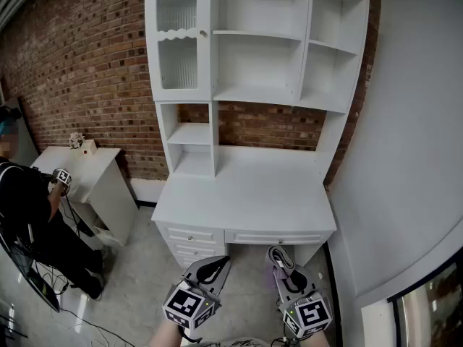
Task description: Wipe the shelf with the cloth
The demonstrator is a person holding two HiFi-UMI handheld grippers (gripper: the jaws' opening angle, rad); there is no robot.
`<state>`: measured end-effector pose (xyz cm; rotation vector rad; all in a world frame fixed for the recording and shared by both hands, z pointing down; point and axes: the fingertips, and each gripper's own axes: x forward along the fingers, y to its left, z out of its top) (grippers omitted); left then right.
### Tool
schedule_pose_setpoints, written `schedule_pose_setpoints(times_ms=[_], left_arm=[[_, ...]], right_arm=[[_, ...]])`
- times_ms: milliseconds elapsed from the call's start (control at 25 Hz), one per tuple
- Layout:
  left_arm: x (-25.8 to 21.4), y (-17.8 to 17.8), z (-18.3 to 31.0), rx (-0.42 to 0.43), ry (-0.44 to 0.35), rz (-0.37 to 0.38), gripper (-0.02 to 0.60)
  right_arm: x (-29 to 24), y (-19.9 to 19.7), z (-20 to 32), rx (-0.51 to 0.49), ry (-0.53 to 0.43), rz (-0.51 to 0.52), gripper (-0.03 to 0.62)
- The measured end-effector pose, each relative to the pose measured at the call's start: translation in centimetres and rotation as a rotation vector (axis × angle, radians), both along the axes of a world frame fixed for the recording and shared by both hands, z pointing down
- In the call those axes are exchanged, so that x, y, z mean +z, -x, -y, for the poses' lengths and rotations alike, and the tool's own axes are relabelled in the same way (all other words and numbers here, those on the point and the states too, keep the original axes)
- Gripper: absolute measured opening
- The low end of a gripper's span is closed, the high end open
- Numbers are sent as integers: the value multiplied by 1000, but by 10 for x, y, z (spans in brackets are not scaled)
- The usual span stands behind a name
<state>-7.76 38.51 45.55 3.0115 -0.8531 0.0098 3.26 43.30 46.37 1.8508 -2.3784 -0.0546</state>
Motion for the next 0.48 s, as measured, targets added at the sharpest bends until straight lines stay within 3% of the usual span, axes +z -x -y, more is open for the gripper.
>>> schedule_pose_setpoints(times_ms=[480], left_arm=[[-8,-9,3,-9,-10,-10,14]], right_arm=[[6,-15,10,17,14,50,71]])
